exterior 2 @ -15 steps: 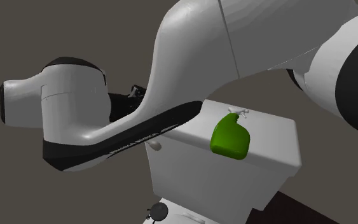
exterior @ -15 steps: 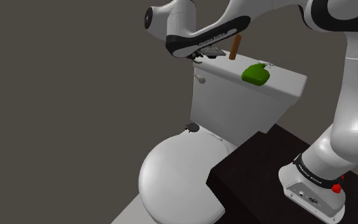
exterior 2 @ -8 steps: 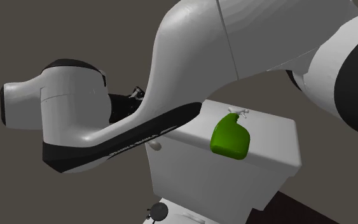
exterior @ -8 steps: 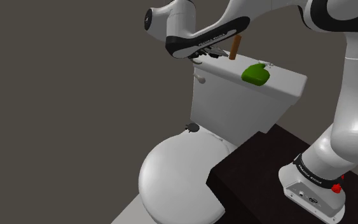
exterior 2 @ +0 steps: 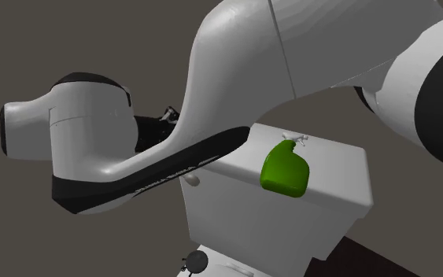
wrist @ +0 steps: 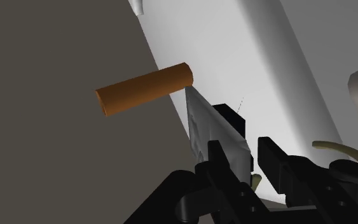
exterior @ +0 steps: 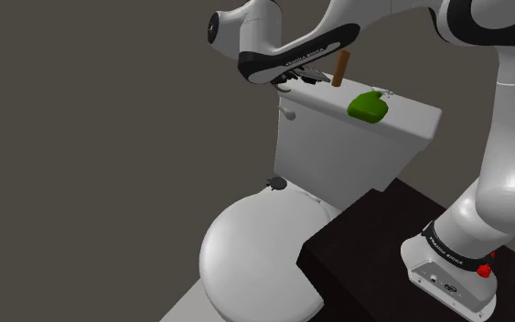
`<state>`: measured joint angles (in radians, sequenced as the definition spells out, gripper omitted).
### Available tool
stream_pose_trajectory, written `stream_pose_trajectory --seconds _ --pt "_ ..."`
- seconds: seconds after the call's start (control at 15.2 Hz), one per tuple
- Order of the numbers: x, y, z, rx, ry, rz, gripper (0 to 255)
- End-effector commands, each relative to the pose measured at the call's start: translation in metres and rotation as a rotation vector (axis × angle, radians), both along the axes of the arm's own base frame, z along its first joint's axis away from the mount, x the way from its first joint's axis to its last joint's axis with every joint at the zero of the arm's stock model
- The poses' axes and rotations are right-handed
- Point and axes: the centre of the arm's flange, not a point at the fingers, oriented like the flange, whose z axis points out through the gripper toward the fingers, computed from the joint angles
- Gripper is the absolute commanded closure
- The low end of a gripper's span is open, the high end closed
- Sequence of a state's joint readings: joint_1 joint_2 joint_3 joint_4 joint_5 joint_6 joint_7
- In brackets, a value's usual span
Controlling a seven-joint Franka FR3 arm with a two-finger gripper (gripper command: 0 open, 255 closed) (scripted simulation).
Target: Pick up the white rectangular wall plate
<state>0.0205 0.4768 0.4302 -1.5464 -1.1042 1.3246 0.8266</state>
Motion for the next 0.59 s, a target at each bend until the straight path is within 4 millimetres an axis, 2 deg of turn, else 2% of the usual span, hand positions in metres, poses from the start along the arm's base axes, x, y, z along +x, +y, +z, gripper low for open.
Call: stream_pose_trajectory --seconds 0.0,0.53 --pt "0.004 -0.001 0.013 0.006 -0.007 -0.005 255" --pt "0.004 -0.001 0.055 0.006 -0.007 -0.005 255"
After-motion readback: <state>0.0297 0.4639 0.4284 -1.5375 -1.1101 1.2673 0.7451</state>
